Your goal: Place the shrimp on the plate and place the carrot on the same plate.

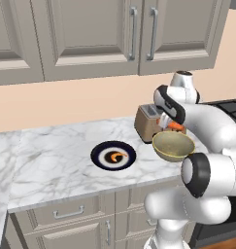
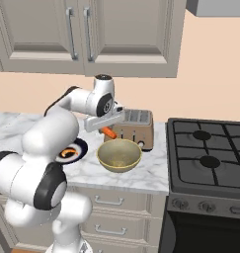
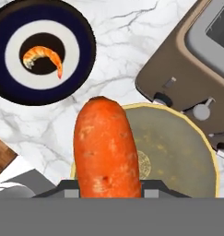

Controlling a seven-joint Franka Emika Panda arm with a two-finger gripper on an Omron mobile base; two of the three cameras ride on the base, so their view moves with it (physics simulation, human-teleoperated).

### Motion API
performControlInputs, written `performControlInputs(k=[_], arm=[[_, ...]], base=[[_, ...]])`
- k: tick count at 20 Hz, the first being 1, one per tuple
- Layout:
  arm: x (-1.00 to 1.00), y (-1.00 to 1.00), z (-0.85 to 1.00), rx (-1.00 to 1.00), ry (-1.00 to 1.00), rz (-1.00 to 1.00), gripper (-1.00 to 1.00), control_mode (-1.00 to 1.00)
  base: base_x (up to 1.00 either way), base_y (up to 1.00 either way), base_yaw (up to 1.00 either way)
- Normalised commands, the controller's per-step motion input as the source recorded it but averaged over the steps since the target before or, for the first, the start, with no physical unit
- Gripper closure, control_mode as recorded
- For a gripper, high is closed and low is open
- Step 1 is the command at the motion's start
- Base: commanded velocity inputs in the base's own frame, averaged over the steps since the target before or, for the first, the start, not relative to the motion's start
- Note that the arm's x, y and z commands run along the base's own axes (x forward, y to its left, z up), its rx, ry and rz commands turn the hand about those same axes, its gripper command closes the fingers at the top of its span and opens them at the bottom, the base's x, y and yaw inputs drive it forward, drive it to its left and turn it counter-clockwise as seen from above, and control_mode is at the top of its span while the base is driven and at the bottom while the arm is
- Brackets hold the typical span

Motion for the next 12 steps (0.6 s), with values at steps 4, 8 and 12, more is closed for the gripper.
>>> performControlInputs(k=[4, 8, 12], arm=[[-0.21, 0.14, 0.48, 0.00, -0.02, -0.03, 1.00, -1.00], [-0.05, 0.23, 0.53, 0.00, -0.01, -0.09, 1.00, -1.00], [-0.04, 0.54, 0.15, 0.00, 0.00, -0.03, 1.00, -1.00]], base=[[0.00, 0.00, 0.00], [0.00, 0.00, 0.00], [0.00, 0.00, 0.00]])
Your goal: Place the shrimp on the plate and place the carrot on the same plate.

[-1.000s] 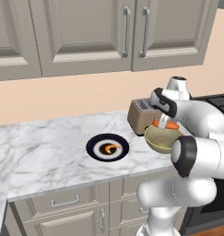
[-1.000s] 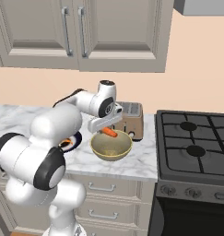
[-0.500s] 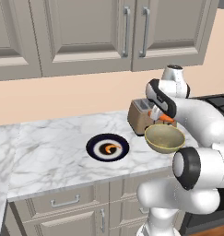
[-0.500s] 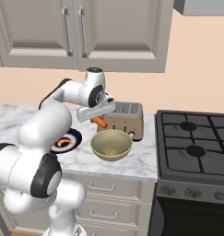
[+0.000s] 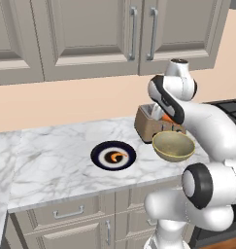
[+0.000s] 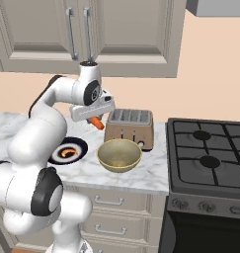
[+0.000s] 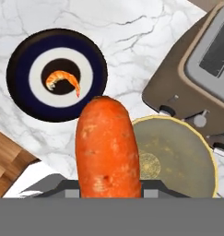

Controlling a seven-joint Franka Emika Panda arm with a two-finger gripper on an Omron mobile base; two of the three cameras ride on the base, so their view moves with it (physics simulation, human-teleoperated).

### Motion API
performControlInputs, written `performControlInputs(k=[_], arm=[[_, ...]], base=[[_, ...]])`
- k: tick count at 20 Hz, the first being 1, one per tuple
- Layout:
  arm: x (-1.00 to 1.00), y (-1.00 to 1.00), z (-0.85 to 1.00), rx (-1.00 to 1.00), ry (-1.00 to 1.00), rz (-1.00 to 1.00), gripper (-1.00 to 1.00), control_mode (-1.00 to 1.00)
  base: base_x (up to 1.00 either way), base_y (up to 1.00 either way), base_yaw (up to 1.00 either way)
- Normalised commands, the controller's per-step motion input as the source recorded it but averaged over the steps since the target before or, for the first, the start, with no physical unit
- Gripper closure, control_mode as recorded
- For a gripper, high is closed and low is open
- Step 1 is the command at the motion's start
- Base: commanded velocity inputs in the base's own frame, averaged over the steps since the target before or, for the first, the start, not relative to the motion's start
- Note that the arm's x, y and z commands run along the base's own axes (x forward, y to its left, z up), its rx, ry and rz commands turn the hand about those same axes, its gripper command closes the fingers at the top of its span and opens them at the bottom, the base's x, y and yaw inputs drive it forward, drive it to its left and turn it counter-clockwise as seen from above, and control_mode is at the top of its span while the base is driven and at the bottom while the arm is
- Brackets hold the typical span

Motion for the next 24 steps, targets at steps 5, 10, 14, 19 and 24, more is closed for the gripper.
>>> performControlInputs(k=[5, 10, 14, 19, 24], arm=[[0.00, 0.62, -0.09, 0.00, 0.03, -0.01, 1.00, -1.00], [0.00, 0.50, -0.19, 0.00, 0.08, 0.00, 1.00, -1.00], [0.10, 0.65, -0.69, 0.00, 0.11, 0.00, 1.00, -1.00], [0.17, 0.52, -0.48, 0.00, 0.08, 0.00, 1.00, -1.00], [0.29, 0.56, -0.11, 0.00, 0.01, 0.00, 1.00, -1.00]], base=[[0.00, 0.00, 0.00], [0.00, 0.00, 0.00], [0.00, 0.00, 0.00], [0.00, 0.00, 0.00], [0.00, 0.00, 0.00]])
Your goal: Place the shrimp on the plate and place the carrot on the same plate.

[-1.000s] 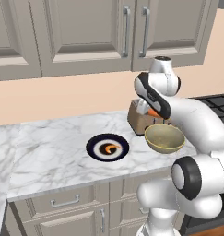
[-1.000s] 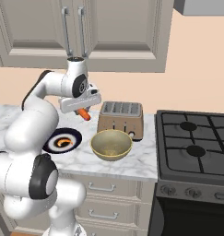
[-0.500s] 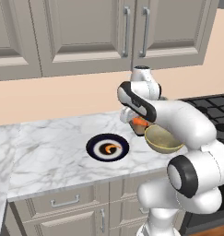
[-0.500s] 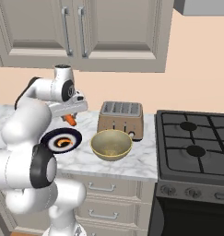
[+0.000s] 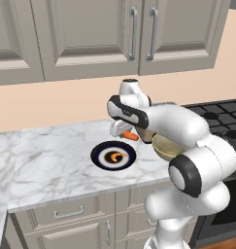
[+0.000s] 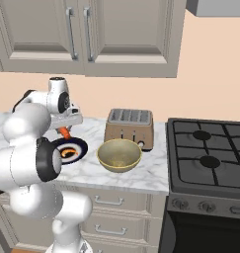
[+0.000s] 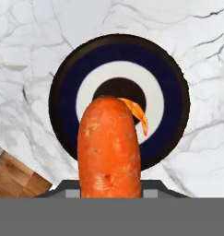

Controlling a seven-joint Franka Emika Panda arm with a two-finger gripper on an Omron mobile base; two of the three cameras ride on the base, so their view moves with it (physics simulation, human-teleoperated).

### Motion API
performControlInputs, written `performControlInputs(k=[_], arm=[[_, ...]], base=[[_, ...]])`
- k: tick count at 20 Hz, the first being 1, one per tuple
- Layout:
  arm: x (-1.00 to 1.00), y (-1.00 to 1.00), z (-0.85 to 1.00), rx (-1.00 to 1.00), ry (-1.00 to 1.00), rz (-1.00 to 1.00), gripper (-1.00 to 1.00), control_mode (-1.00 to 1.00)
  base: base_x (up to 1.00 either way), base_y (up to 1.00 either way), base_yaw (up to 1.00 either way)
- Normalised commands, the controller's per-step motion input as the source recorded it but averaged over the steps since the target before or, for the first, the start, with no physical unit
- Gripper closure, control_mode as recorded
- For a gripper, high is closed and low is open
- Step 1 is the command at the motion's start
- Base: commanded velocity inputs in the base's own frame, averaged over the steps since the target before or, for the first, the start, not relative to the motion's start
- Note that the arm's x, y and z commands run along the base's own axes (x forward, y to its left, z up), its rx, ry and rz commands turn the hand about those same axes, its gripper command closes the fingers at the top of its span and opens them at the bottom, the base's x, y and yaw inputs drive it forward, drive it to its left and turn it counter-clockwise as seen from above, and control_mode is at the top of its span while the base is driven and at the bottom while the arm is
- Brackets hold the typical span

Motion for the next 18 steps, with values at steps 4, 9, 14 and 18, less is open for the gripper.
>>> performControlInputs(k=[4, 9, 14, 18], arm=[[0.44, 0.27, -0.23, 0.00, 0.08, 0.00, 1.00, -1.00], [0.18, 0.10, -0.61, 0.00, 0.08, 0.00, 1.00, -1.00], [0.23, 0.26, -0.59, 0.00, 0.02, 0.00, 1.00, -1.00], [0.19, 0.35, -0.35, 0.00, 0.00, 0.00, 1.00, -1.00]], base=[[0.00, 0.00, 0.00], [0.00, 0.00, 0.00], [0.00, 0.00, 0.00], [0.00, 0.00, 0.00]])
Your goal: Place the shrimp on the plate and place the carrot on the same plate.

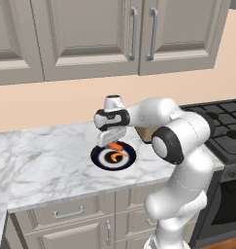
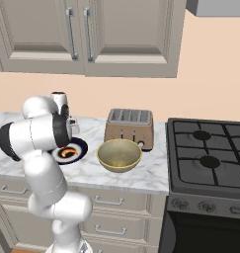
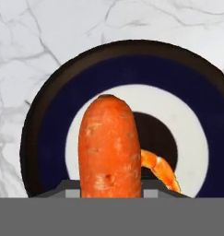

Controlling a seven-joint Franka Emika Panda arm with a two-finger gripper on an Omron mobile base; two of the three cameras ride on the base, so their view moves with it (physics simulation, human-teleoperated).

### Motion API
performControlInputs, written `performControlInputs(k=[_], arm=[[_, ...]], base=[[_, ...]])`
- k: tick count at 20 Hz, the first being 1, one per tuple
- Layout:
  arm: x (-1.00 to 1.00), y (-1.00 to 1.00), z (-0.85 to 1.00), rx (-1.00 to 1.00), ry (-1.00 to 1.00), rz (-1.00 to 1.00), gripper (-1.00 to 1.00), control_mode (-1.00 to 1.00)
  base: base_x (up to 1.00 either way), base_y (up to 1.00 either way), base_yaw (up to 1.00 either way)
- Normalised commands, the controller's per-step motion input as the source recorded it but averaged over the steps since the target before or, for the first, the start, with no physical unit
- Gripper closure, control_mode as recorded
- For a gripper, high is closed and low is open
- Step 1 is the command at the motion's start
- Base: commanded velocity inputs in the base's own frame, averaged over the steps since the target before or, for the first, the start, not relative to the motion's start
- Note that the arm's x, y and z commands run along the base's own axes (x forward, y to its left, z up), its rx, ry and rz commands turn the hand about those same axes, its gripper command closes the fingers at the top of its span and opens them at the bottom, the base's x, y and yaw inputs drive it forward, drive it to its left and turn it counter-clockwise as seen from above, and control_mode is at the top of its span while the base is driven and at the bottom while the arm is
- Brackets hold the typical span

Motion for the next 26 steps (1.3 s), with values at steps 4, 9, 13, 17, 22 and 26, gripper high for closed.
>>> performControlInputs(k=[4, 9, 13, 17, 22, 26], arm=[[0.01, 0.15, -0.26, -0.01, 0.00, -0.01, 1.00, -1.00], [-0.14, 0.01, -0.27, 0.00, 0.00, -0.14, 1.00, -1.00], [0.00, 0.17, -0.02, 0.00, 0.00, -0.19, 1.00, -1.00], [0.00, 0.02, -0.23, 0.00, 0.00, -0.13, 1.00, -1.00], [0.00, 0.00, -0.35, -0.03, -0.02, -0.03, 1.00, -1.00], [0.00, 0.00, 0.00, 0.00, 0.00, 0.00, -1.00, -1.00]], base=[[0.00, 0.00, 0.00], [0.00, 0.00, 0.00], [0.00, 0.00, 0.00], [0.00, 0.00, 0.00], [0.00, 0.00, 0.00], [0.00, 0.00, 0.00]])
